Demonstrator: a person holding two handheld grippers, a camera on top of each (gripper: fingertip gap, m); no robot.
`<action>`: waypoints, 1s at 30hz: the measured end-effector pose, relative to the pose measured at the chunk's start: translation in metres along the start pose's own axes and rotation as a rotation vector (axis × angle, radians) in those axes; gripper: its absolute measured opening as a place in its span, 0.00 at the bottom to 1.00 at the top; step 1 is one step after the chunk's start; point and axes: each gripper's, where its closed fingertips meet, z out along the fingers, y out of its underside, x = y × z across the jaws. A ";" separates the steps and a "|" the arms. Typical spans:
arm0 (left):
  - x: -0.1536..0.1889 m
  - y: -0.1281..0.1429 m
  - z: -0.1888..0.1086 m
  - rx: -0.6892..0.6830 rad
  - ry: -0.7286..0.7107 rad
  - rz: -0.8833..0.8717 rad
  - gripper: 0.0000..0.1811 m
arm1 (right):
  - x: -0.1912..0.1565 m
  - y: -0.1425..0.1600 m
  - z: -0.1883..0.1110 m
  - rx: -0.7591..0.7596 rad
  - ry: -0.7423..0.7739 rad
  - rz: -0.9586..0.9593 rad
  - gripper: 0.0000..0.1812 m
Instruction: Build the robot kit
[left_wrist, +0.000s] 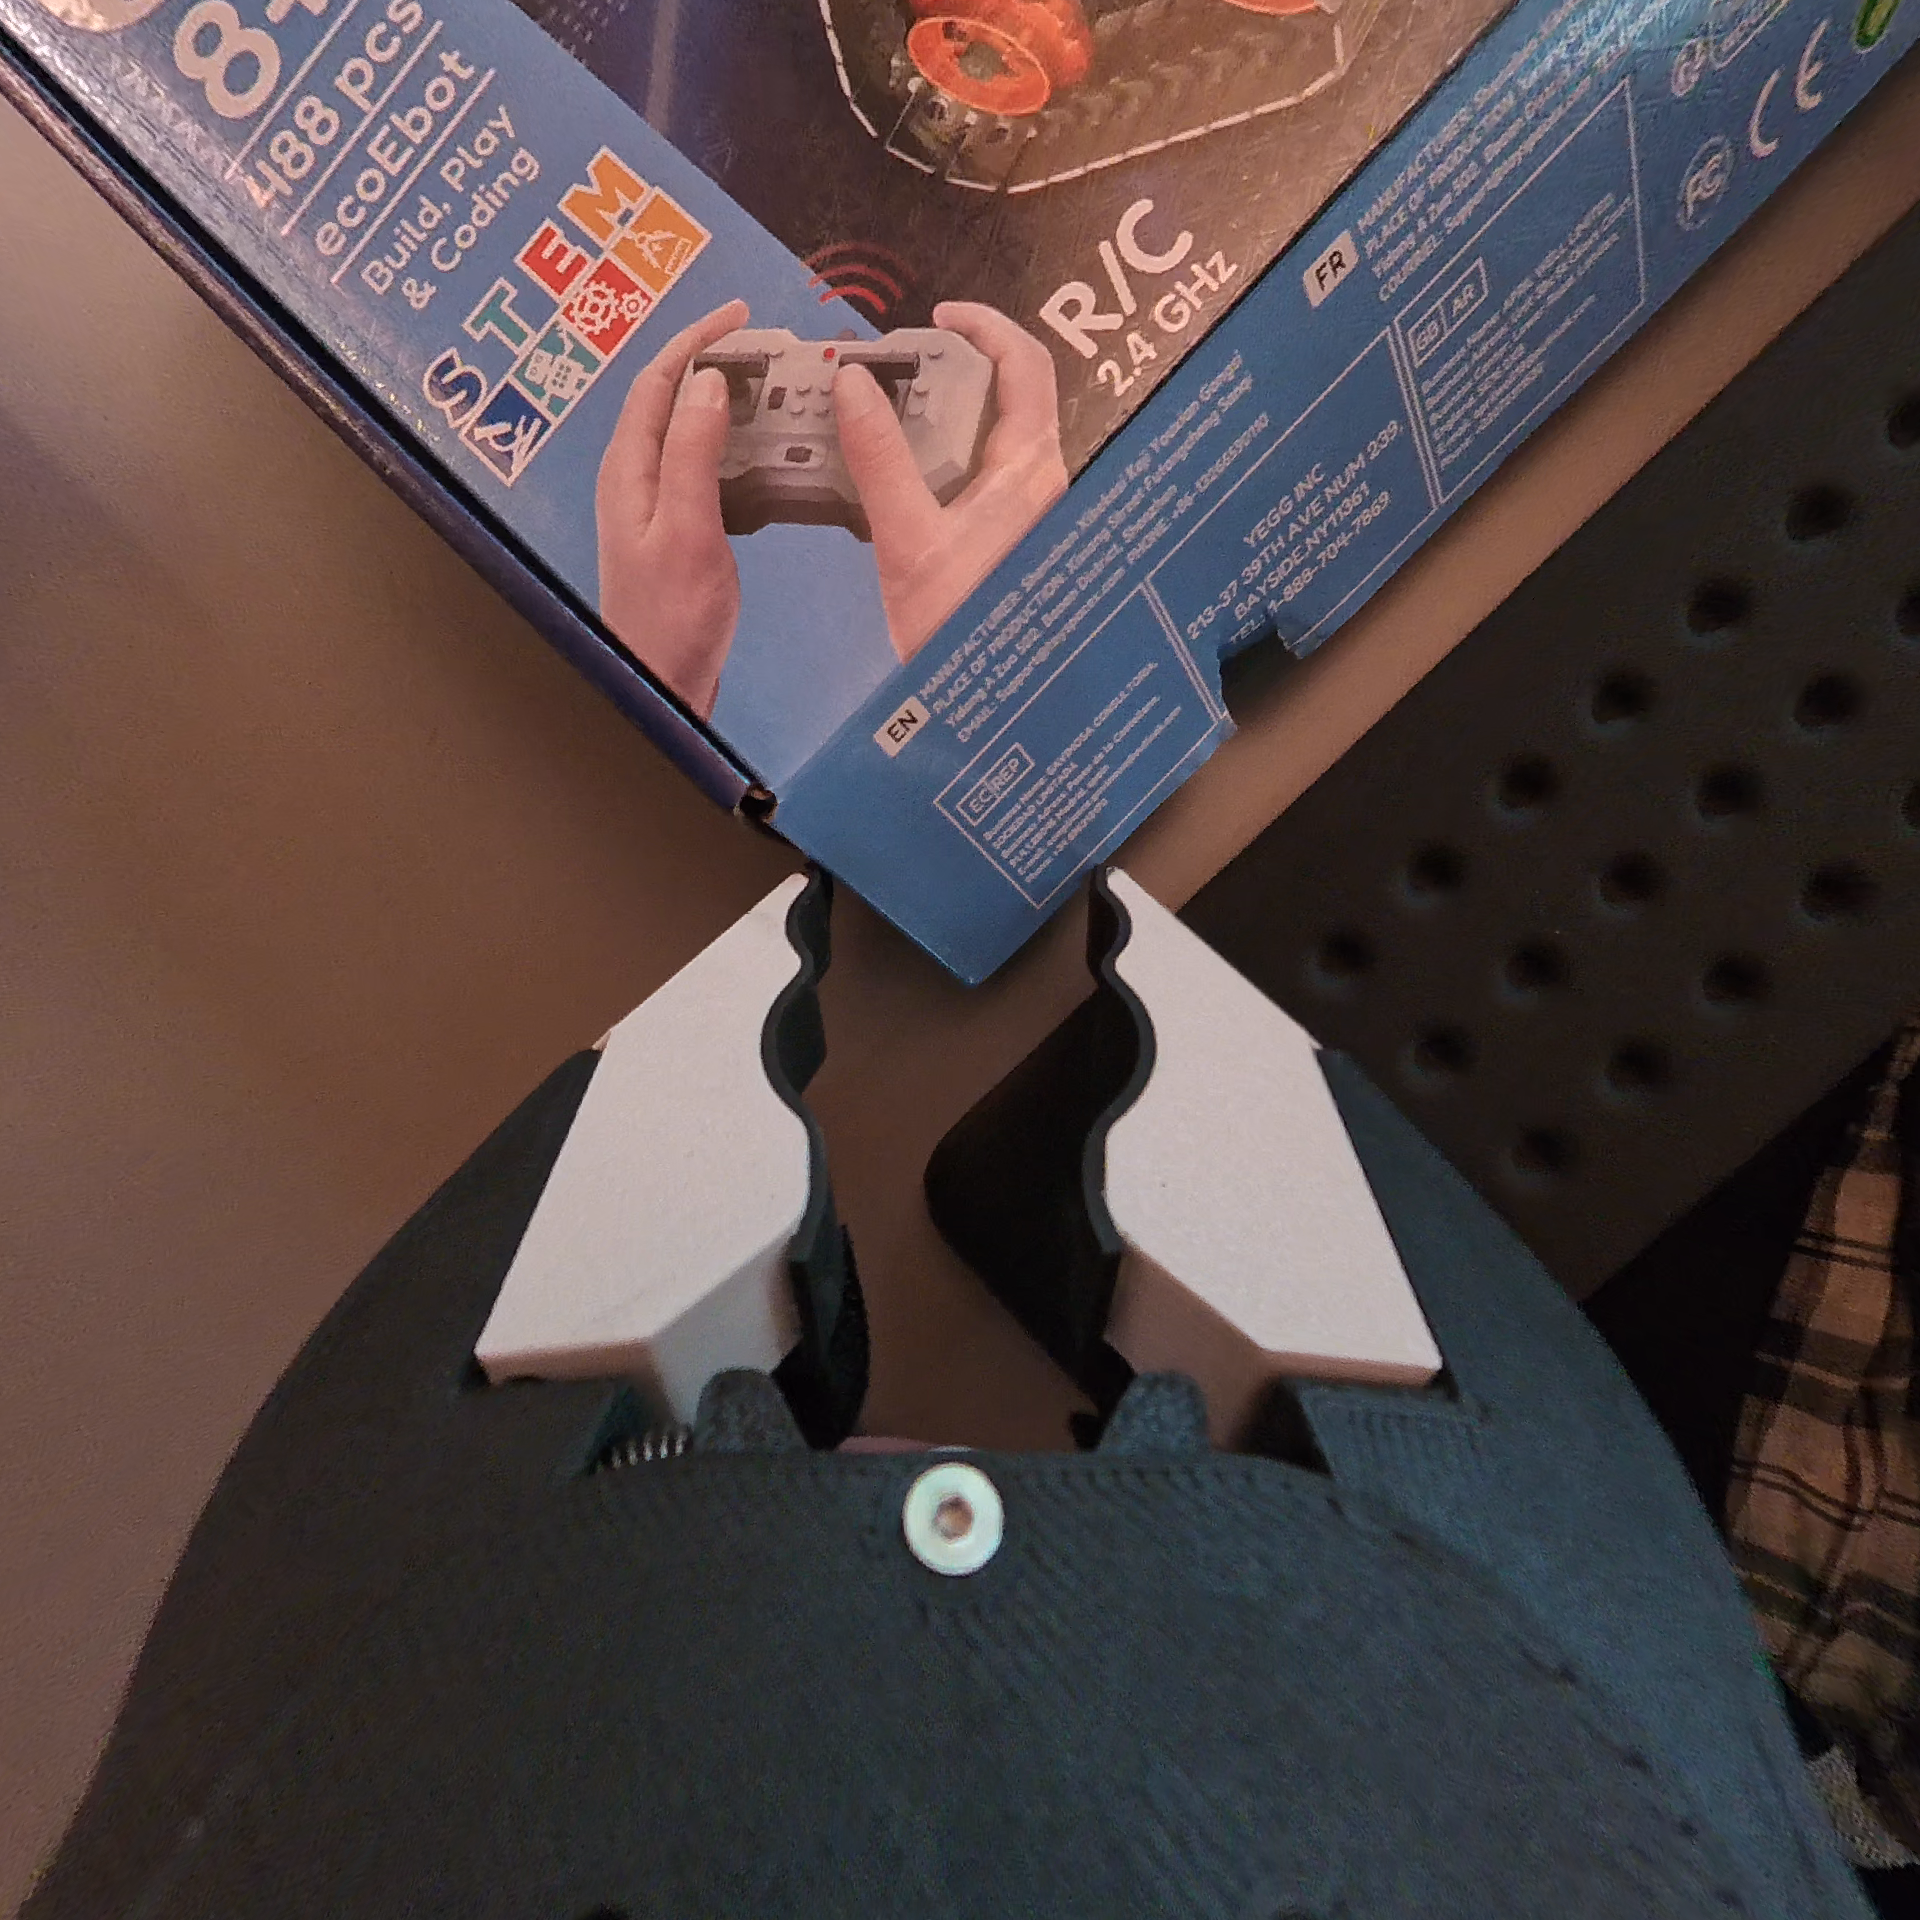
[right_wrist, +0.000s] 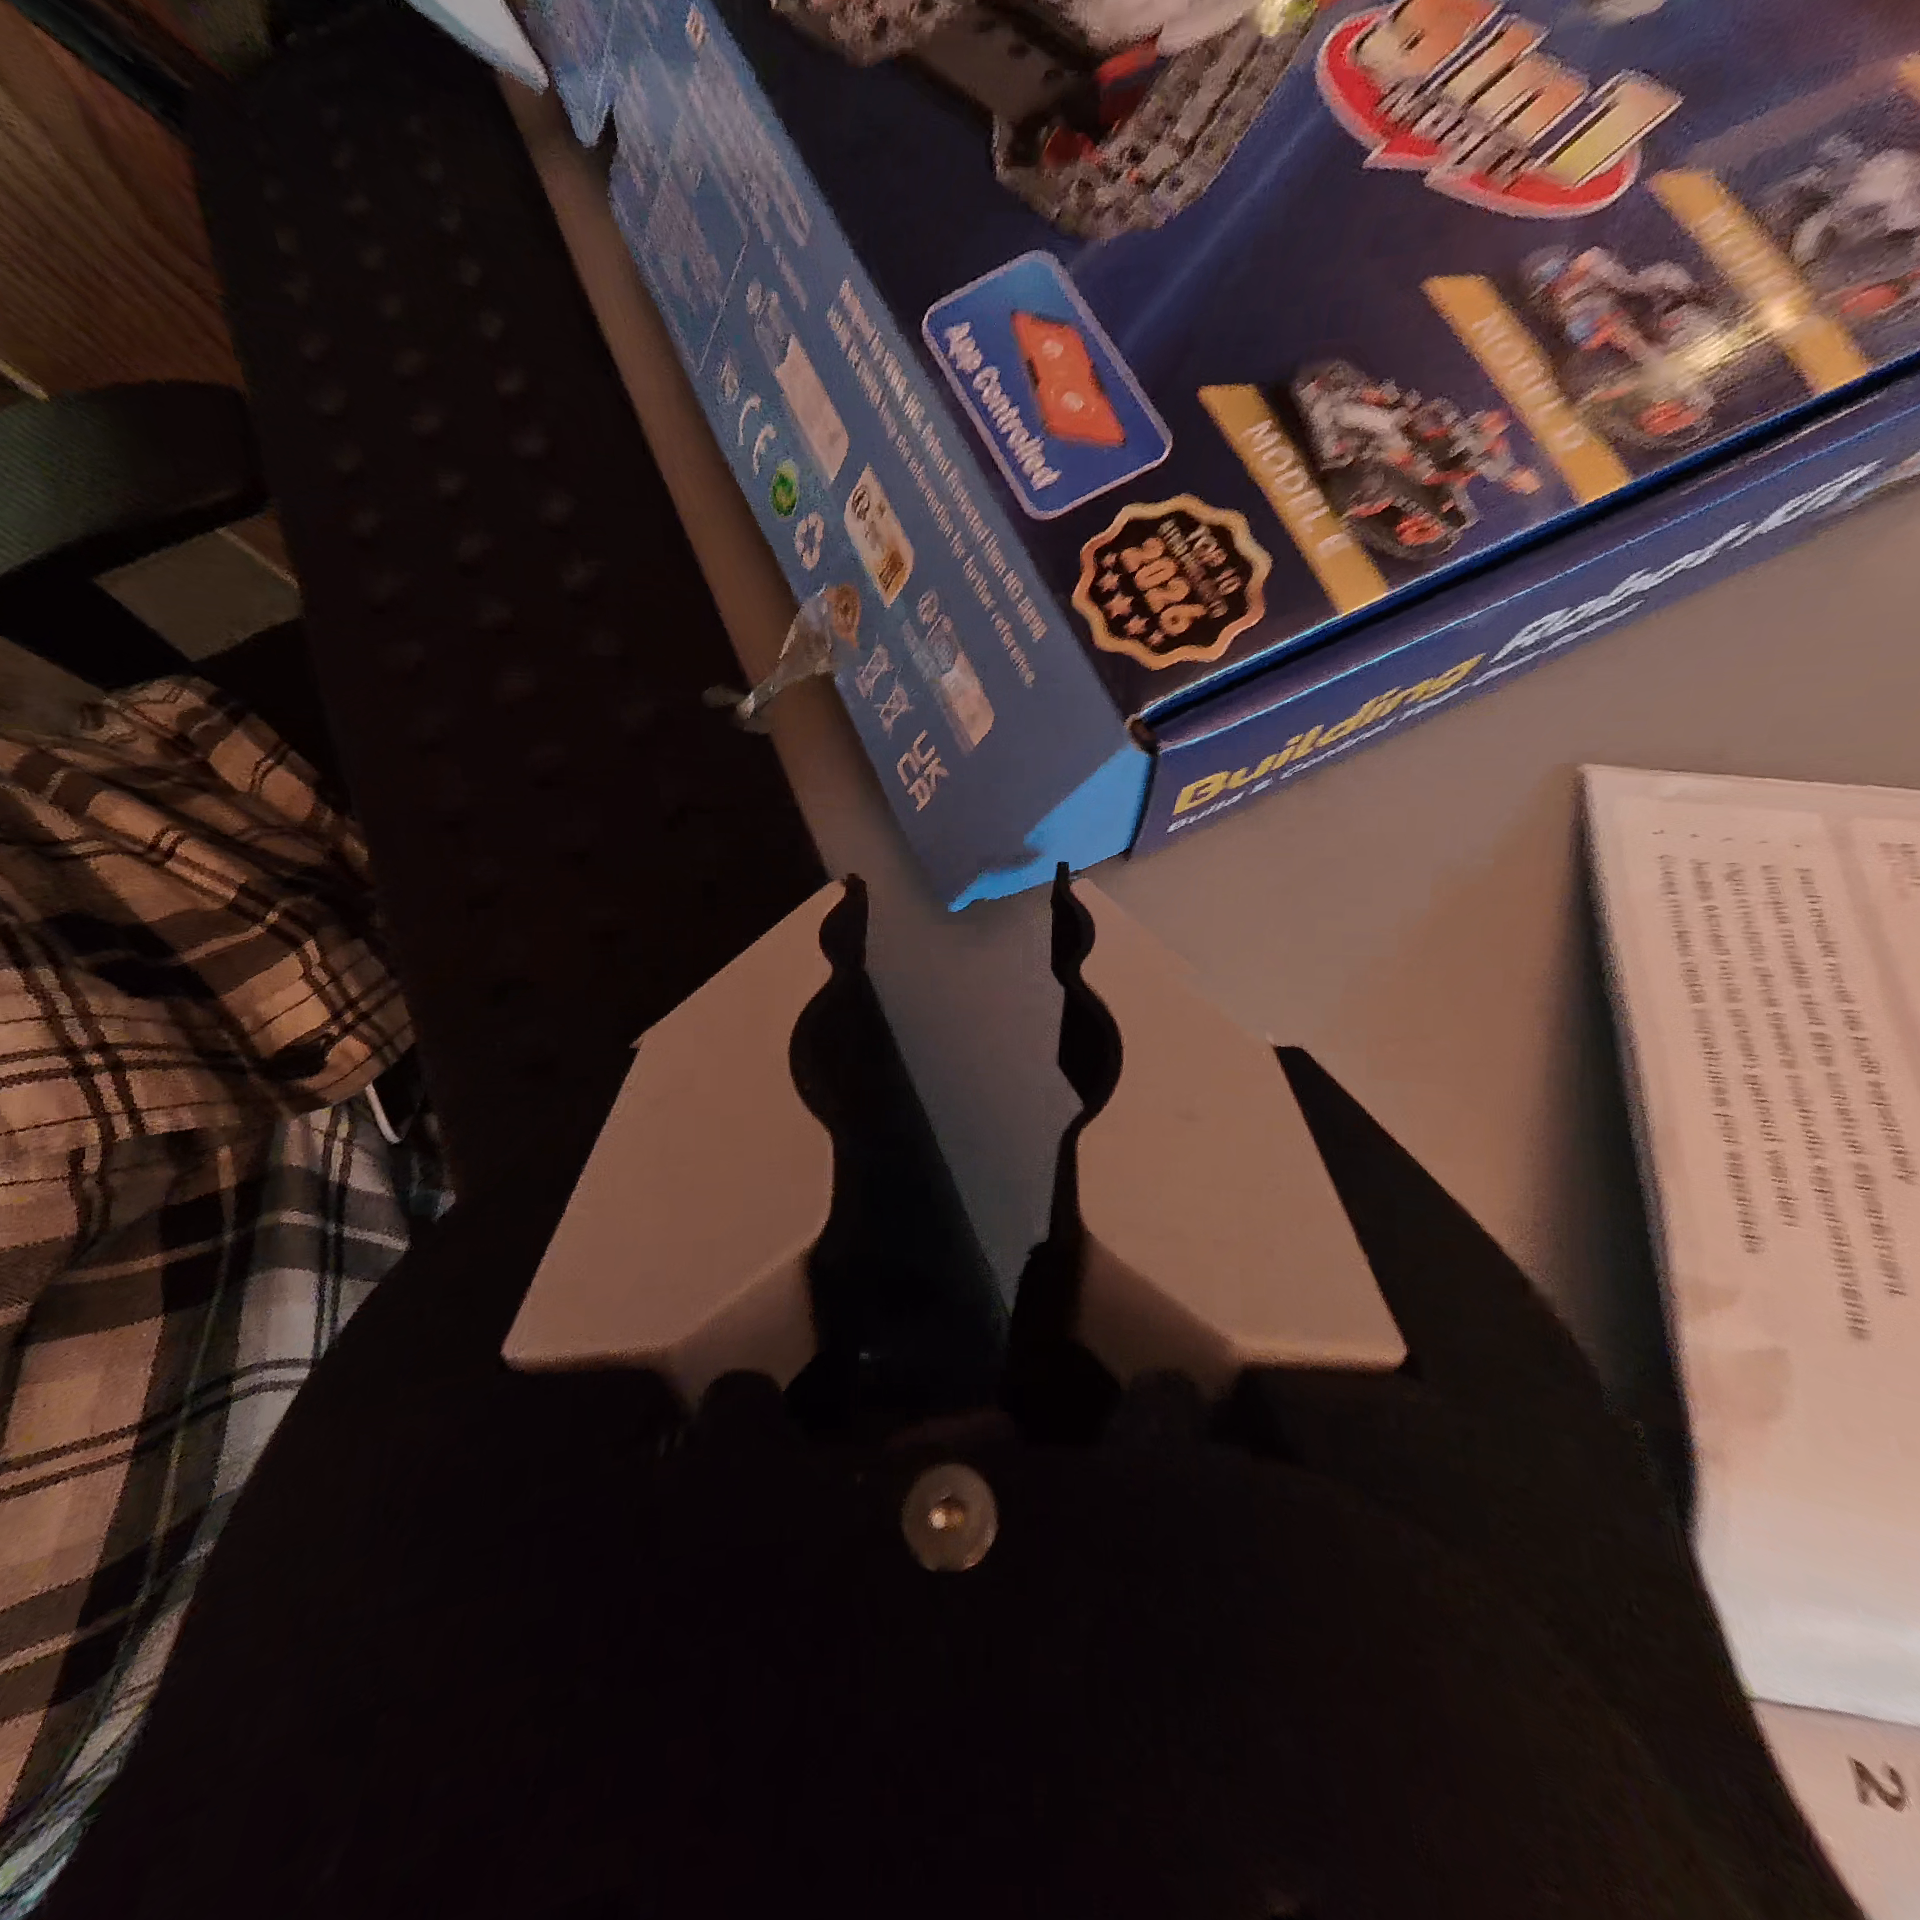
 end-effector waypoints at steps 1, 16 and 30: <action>0.000 -0.001 0.000 0.006 -0.002 -0.009 0.25 | 0.003 -0.004 -0.002 0.012 0.016 -0.012 0.19; 0.021 -0.023 0.000 0.221 0.002 -0.047 0.22 | 0.033 -0.077 0.001 -0.043 0.487 -0.505 0.26; 0.003 -0.030 0.004 0.278 0.026 -0.047 0.33 | 0.079 -0.043 0.014 -0.231 0.210 -0.255 0.50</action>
